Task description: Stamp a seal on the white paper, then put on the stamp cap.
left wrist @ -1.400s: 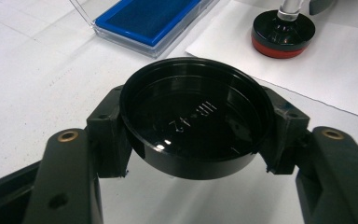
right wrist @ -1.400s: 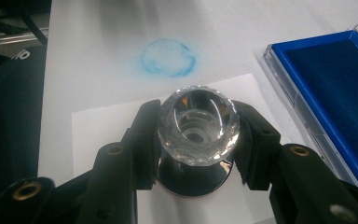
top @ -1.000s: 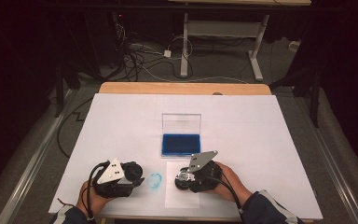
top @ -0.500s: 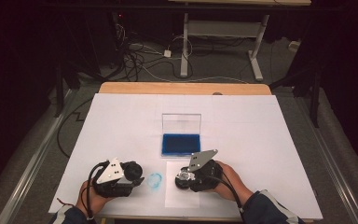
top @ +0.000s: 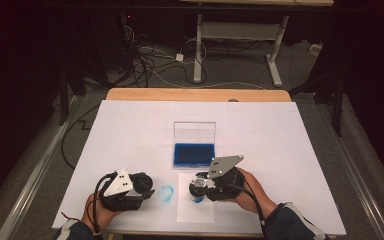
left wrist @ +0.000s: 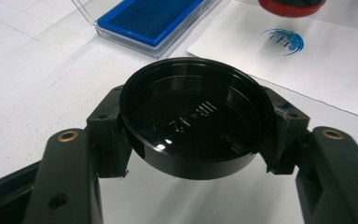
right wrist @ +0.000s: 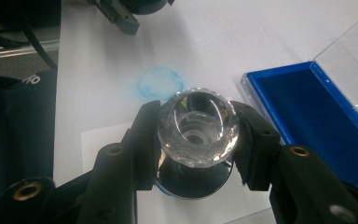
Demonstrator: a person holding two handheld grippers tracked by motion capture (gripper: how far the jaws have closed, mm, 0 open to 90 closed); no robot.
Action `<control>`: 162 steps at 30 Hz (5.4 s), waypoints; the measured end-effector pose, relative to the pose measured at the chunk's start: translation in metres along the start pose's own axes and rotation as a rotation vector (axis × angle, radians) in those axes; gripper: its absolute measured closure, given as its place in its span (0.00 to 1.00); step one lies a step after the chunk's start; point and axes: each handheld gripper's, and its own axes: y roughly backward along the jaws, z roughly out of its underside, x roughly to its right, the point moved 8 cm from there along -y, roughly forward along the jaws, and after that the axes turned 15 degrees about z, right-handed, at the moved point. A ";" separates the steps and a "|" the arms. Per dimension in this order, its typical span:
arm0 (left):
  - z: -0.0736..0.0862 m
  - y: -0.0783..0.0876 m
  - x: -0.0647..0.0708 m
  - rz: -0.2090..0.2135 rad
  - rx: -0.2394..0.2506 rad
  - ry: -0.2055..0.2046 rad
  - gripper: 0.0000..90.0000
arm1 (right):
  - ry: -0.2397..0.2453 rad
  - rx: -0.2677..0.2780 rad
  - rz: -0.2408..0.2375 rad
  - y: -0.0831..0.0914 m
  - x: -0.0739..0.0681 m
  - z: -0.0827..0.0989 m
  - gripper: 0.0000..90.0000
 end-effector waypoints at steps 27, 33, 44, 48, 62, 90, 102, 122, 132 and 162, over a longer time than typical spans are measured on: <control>0.001 -0.001 0.000 0.007 -0.007 0.002 0.40 | 0.015 -0.102 -0.030 -0.024 -0.008 0.016 0.63; 0.002 -0.003 0.000 0.012 -0.015 0.004 0.40 | -0.007 -0.160 -0.057 -0.026 -0.007 0.016 0.63; 0.001 -0.004 0.001 0.016 -0.016 -0.001 0.40 | -0.032 -0.175 -0.089 -0.029 -0.008 0.018 0.63; 0.001 -0.004 0.001 0.015 -0.014 0.000 0.40 | -0.020 -0.178 -0.073 -0.029 -0.008 0.017 0.63; 0.001 -0.004 0.001 0.016 -0.015 0.002 0.40 | 0.010 -0.170 -0.038 -0.029 -0.010 0.017 0.63; 0.001 -0.002 0.001 0.013 -0.010 0.002 0.40 | -0.045 -0.099 -0.043 -0.013 -0.001 0.004 0.63; -0.004 -0.003 0.005 0.014 0.009 -0.011 0.40 | -0.064 0.019 0.005 0.014 0.010 -0.013 0.63; -0.007 -0.003 0.007 0.028 0.034 -0.012 0.40 | -0.049 0.082 0.038 0.036 0.023 -0.019 0.63; -0.005 -0.003 0.006 0.026 0.029 -0.008 0.40 | -0.056 0.091 0.053 0.042 0.029 -0.020 0.63; -0.022 -0.026 -0.001 0.063 0.027 -0.022 0.40 | -0.068 0.115 0.080 0.046 0.040 -0.020 0.63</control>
